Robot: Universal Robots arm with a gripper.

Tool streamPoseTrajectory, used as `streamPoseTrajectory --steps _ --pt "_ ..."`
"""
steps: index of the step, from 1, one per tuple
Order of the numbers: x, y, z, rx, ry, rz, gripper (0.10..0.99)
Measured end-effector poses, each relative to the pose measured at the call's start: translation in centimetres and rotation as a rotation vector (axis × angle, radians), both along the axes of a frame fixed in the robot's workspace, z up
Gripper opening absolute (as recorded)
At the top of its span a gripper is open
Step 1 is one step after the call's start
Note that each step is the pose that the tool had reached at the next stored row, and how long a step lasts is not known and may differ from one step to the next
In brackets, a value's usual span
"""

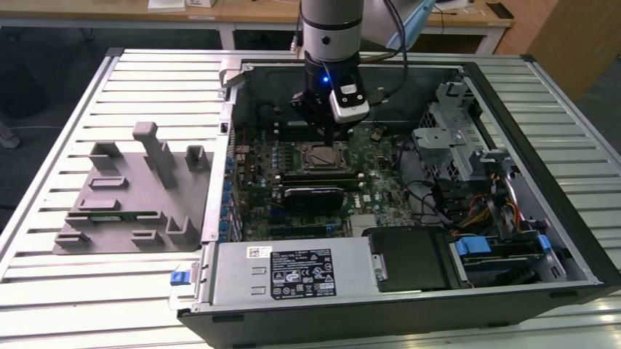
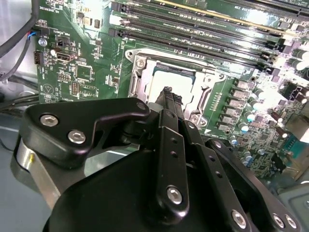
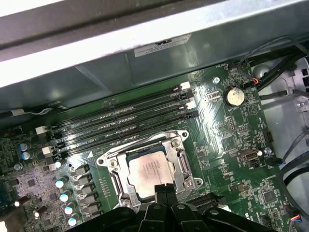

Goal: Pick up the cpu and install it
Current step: 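Install the second cpu locking lever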

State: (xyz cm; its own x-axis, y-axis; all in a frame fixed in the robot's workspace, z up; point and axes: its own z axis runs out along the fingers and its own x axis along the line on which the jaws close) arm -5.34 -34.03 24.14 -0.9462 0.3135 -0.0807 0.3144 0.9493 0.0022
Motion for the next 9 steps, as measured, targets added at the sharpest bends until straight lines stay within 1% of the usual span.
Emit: streamPoseTrajectory --steps 4,9 --pt "0.0 -0.02 0.03 0.0 0.0001 0.0 0.106" --pt "0.0 -0.32 0.03 0.0 0.0001 0.0 0.106"
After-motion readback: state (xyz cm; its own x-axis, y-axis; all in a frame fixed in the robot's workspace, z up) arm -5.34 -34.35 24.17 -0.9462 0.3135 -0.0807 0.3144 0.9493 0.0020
